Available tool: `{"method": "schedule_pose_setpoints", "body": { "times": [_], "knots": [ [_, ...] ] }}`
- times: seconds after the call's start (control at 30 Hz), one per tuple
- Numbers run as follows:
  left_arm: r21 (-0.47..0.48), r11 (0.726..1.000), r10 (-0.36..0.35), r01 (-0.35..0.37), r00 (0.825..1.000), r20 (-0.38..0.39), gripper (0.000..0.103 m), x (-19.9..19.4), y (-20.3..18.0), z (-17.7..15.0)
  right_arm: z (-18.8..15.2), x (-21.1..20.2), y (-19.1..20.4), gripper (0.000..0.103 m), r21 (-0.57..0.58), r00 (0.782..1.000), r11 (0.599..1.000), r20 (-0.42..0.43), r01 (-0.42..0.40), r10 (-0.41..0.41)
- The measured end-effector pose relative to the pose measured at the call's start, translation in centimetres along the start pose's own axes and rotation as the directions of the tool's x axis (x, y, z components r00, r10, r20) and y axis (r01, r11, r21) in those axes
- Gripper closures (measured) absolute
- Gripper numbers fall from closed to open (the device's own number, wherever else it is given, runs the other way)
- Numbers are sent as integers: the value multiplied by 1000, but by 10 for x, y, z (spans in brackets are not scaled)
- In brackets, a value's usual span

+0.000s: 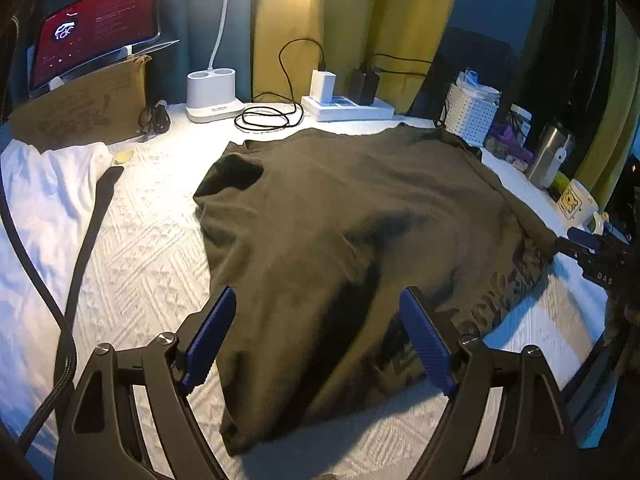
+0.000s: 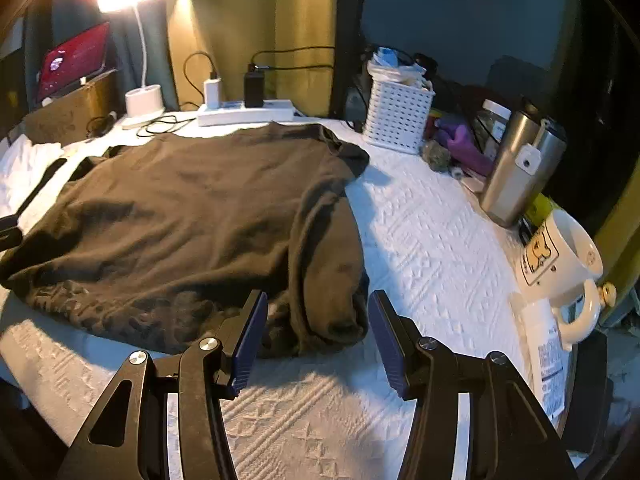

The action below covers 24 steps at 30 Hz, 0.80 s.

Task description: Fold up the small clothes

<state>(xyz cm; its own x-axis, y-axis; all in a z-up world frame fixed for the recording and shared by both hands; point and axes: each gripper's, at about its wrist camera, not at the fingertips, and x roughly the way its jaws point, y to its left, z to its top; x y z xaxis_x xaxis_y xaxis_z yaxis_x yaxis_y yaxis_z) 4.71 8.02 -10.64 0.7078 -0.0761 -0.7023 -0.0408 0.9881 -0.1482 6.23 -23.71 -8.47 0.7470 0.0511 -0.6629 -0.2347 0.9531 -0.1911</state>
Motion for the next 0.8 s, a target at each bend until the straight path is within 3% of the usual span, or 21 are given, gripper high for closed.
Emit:
{"method": "schedule_pose_setpoints", "body": {
  "times": [0.13,0.3,0.53,0.7,0.8],
  "knots": [
    [9,1000,26,-26,1000,-17,16,3,1,-11,-1,3,-3,48,2,1000,1000,6,-31,31],
    [-47,997,58,-61,997,-56,16,10,18,-23,-4,19,-6,49,-1,997,998,-31,-67,67],
    [-88,990,99,-106,992,-84,16,12,36,-37,-4,26,-2,80,-22,996,996,-33,-87,86],
    [-105,987,109,-118,990,-91,15,7,44,-43,2,18,6,80,-75,1000,997,1,-27,27],
    [-109,986,113,-123,989,-94,16,6,46,-43,5,15,9,80,-90,999,995,17,-32,33]
  ]
}}
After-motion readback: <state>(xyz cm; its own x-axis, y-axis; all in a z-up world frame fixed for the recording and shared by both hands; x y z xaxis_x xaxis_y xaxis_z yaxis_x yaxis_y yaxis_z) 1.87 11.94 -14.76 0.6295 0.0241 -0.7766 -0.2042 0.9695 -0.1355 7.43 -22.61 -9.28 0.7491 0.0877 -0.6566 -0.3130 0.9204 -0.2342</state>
